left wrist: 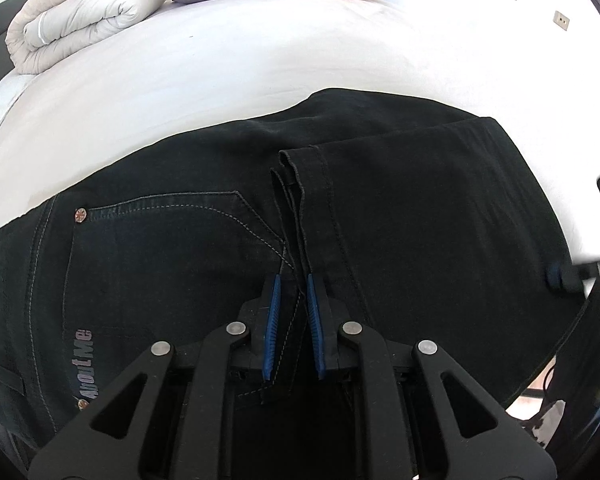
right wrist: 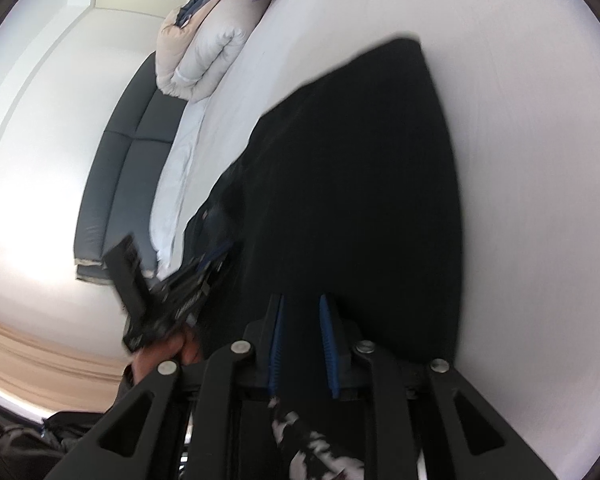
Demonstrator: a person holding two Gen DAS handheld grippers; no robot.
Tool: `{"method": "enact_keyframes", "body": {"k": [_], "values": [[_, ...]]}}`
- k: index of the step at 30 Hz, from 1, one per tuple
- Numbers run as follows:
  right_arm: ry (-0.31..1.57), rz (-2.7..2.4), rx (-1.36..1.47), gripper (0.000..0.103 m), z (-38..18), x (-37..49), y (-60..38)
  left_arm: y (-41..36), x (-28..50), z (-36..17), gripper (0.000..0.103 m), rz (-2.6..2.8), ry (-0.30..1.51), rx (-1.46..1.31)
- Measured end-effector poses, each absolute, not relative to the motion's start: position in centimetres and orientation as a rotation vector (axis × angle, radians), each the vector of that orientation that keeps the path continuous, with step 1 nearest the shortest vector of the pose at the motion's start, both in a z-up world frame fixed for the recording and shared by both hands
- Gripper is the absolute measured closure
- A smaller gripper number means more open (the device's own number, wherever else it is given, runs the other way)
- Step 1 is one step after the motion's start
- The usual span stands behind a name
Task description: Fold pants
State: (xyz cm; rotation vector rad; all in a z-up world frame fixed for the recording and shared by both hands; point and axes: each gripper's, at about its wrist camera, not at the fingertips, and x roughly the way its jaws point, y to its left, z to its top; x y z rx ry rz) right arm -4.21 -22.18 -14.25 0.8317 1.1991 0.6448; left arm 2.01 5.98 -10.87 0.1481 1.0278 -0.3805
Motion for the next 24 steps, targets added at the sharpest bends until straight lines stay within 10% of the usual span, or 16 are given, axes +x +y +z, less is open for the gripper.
{"method": "enact_keyframes", "body": {"k": [18, 20, 22, 24], "values": [[1.104, 0.775, 0.878, 0.055, -10.2, -4.9, -17.6, 23.7, -5.7, -5.6, 0.089, -0.305, 0.801, -0.617], [1.082, 0.803, 0.88, 0.05, -9.1, -3.0, -16.2, 27.1, -7.5, -5.7, 0.078, -0.267, 0.747, -0.719], [1.071, 0.827, 0.896, 0.038, -8.6, -1.5, -15.0, 30.4, -9.6, -6.7, 0.016, -0.206, 0.69, -0.844], [1.08, 0.834, 0.875, 0.031, -8.2, 0.1, -13.1, 33.2, -11.8, -8.4, 0.01, -0.107, 0.618, -0.962]]}}
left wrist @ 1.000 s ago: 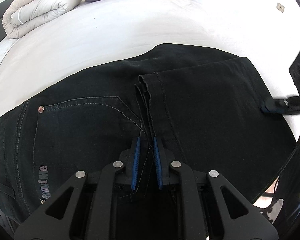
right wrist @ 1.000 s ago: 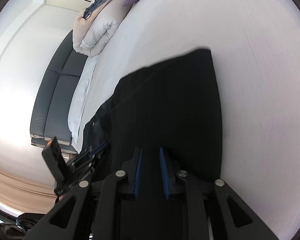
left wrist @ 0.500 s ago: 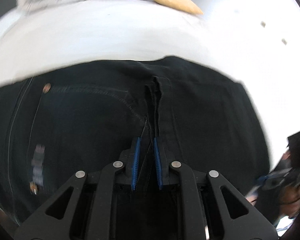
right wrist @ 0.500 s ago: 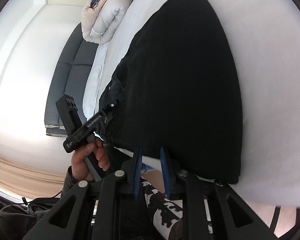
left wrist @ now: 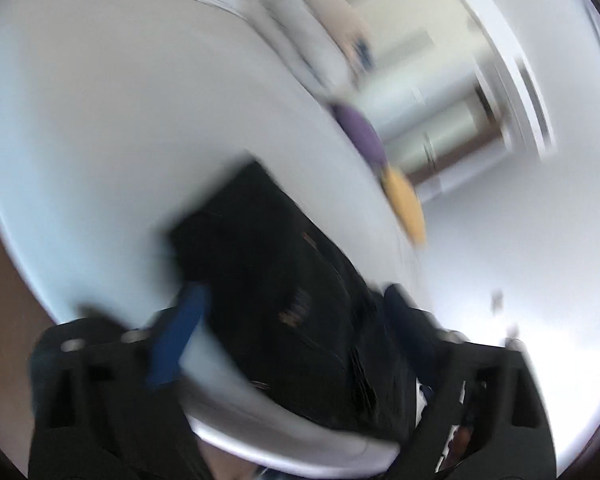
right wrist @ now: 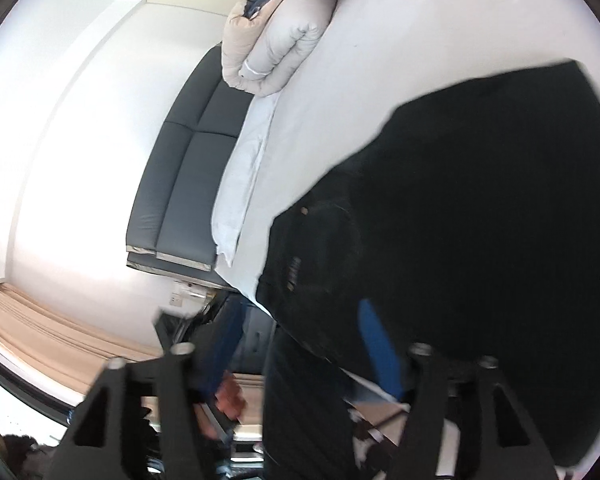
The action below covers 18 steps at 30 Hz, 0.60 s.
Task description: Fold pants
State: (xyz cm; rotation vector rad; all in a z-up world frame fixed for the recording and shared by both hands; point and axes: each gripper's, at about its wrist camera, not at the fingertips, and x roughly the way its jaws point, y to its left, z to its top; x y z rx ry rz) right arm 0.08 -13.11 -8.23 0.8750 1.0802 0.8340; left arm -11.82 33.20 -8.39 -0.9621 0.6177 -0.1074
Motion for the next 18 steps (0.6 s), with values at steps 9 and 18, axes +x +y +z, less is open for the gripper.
{"method": "enact_keyframes", "body": {"k": [9, 18], "values": [[1.135, 0.874, 0.808, 0.053, -10.1, 2.9, -8.3, 34.6, -10.6, -12.5, 0.01, -0.203, 0.632, -1.197], [1.189, 0.828, 0.845, 0.07, -13.1, 3.6, -8.9, 34.4, -7.7, -15.2, 0.018, -0.238, 0.594, -1.353]]}}
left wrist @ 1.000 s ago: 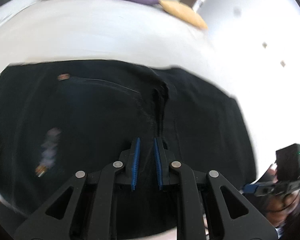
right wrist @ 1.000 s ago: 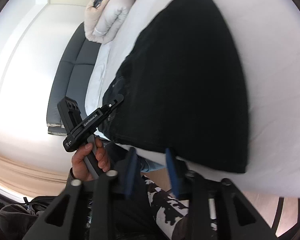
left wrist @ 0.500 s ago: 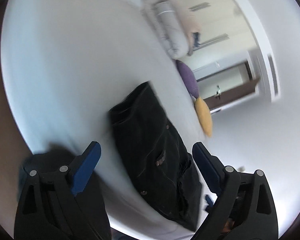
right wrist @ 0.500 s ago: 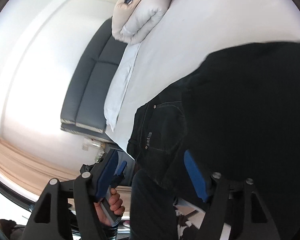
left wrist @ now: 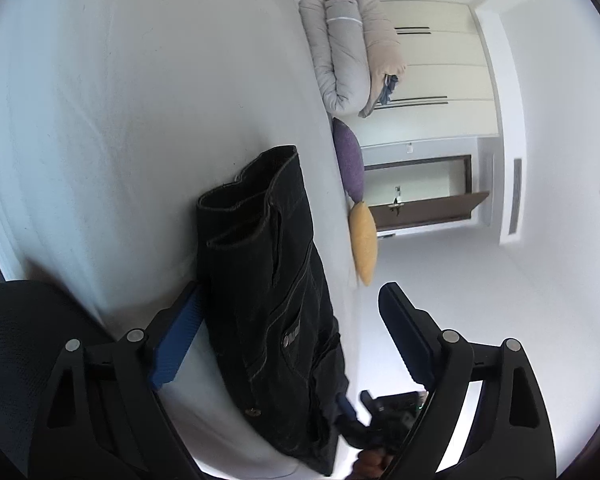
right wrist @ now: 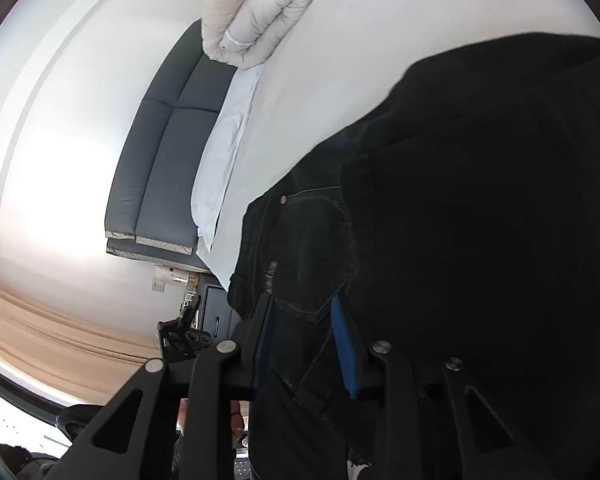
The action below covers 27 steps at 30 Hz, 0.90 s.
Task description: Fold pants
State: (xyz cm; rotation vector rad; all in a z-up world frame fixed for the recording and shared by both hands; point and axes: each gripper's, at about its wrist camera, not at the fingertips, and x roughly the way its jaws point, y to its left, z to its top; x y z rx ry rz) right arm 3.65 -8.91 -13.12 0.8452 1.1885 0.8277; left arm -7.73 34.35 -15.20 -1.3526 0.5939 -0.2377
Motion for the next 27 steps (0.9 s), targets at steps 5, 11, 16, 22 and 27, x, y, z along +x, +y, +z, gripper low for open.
{"method": "enact_keyframes", "body": {"k": [5, 11, 16, 22, 27], "values": [[1.211, 0.823, 0.843, 0.071, -13.9, 4.7, -8.0, 35.8, -9.0, -17.4, 0.034, -0.229, 0.594, -1.451], [1.241, 0.804, 0.784, 0.072, -13.7, 6.8, -6.2, 36.2, -8.8, -19.5, 0.067, -0.219, 0.616, -1.515], [1.305, 0.716, 0.733, 0.088, -15.2, 8.1, -5.6, 36.4, -8.8, -20.2, 0.07, -0.212, 0.62, -1.516], [1.321, 0.666, 0.69, 0.103, -16.2, 8.0, -5.8, 36.0, -8.4, -18.1, 0.075, -0.175, 0.638, -1.383], [1.297, 0.648, 0.643, 0.103, -16.2, 7.7, -5.7, 34.2, -7.4, -13.2, 0.08, -0.161, 0.619, -1.198]]}}
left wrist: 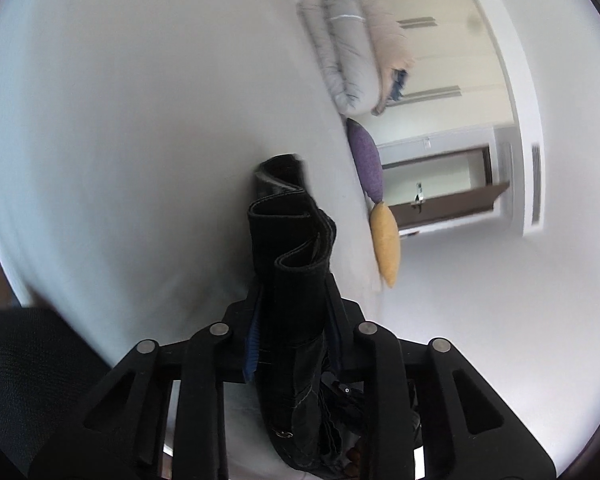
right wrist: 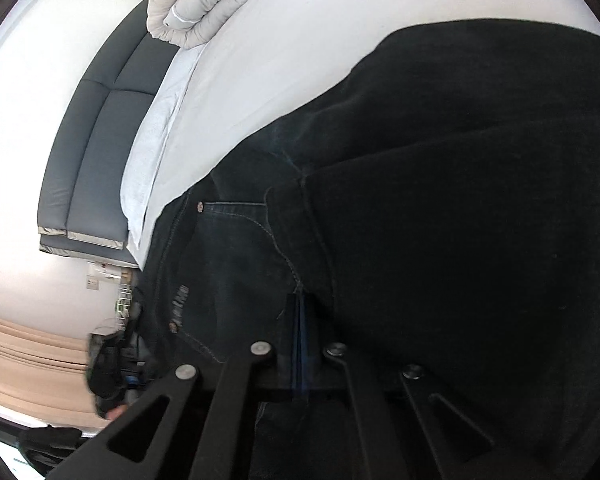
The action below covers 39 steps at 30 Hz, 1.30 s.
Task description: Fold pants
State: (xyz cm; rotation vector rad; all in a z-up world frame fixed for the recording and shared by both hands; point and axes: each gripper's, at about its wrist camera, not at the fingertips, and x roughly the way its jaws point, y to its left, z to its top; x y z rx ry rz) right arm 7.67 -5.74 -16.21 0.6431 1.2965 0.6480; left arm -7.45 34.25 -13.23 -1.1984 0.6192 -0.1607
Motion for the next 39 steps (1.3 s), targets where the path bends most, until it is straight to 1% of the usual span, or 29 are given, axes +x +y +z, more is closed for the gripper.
{"method": "enact_keyframes", "body": {"k": [3, 7, 9, 11, 12, 13, 14, 15, 16, 17, 21, 22, 23, 25, 27, 29, 32, 33, 34, 35, 36, 37, 39], "values": [[1.287, 0.645, 0.656, 0.103, -16.5, 7.4, -5.8, 32.3, -6.4, -9.3, 0.084, -0.189, 0.587, -1.067], [1.275, 0.66, 0.663, 0.103, -16.6, 7.3, -6.2, 28.6, -4.2, -4.6, 0.084, -0.247, 0.573, -0.879], [1.26, 0.674, 0.711, 0.102, -16.1, 7.2, -6.9, 26.4, -3.8, -3.2, 0.084, -0.279, 0.572, -0.804], [1.221, 0.695, 0.779, 0.075, -15.2, 6.8, -8.1, 23.6, -3.0, -1.9, 0.084, -0.313, 0.579, -0.707], [1.181, 0.71, 0.823, 0.051, -14.4, 6.6, -9.1, 22.3, -2.7, -1.4, 0.084, -0.33, 0.583, -0.665], [1.149, 0.718, 0.855, 0.033, -13.8, 6.5, -10.0, 20.9, -2.3, -1.0, 0.084, -0.344, 0.587, -0.626], [1.115, 0.729, 0.888, 0.026, -13.2, 6.4, -11.2, 18.9, -2.0, -0.5, 0.084, -0.368, 0.594, -0.564], [1.084, 0.739, 0.917, 0.025, -12.5, 6.5, -12.7, 17.5, -1.8, -0.3, 0.084, -0.388, 0.598, -0.525], [1.065, 0.749, 0.94, 0.024, -12.1, 6.5, -13.8, 16.0, -2.0, -0.2, 0.09, -0.409, 0.601, -0.483], [1.043, 0.765, 0.98, 0.02, -11.7, 6.6, -15.4, 13.7, -2.3, 0.0, 0.095, -0.456, 0.606, -0.422], [0.98, 0.806, 1.021, 0.014, -10.5, 6.1, -19.4, 5.6, -4.2, -0.3, 0.096, -0.546, 0.612, -0.156], [0.98, 0.803, 1.001, 0.009, -10.4, 5.9, -20.2, 3.7, -4.5, -0.9, 0.096, -0.566, 0.617, -0.089], [0.995, 0.787, 0.983, 0.006, -10.7, 5.7, -20.6, 1.9, -4.5, -1.8, 0.096, -0.579, 0.637, -0.034], [1.025, 0.765, 0.974, 0.006, -11.0, 5.6, -20.2, 1.0, -4.5, -2.5, 0.096, -0.566, 0.655, -0.02], [1.04, 0.763, 0.983, 0.006, -12.0, 5.5, -20.3, 1.4, -4.7, -2.2, 0.096, -0.443, 0.631, 0.007], [1.058, 0.764, 0.978, 0.006, -12.7, 5.6, -19.8, 4.4, -4.5, -1.4, 0.095, -0.352, 0.64, -0.066], [1.09, 0.765, 0.933, 0.006, -13.4, 6.0, -17.5, 10.3, -4.5, -1.0, 0.083, -0.237, 0.664, -0.239], [1.093, 0.771, 0.916, 0.006, -13.4, 6.0, -16.8, 12.6, -4.9, -1.2, 0.067, -0.198, 0.663, -0.319], [1.095, 0.778, 0.9, 0.006, -13.2, 5.8, -15.6, 14.8, -6.2, -1.7, 0.028, -0.158, 0.652, -0.409], [1.095, 0.787, 0.888, 0.006, -13.2, 5.8, -15.3, 17.5, -7.8, -2.7, 0.011, -0.108, 0.618, -0.542], [1.097, 0.794, 0.883, 0.006, -13.2, 5.7, -15.0, 19.3, -8.7, -3.6, 0.0, -0.086, 0.59, -0.641], [1.1, 0.795, 0.883, 0.006, -13.3, 5.8, -14.8, 20.9, -9.0, -4.6, 0.0, -0.07, 0.581, -0.742], [1.105, 0.786, 0.887, 0.007, -13.4, 6.0, -14.4, 23.8, -9.2, -7.9, 0.0, -0.086, 0.628, -0.999]]}}
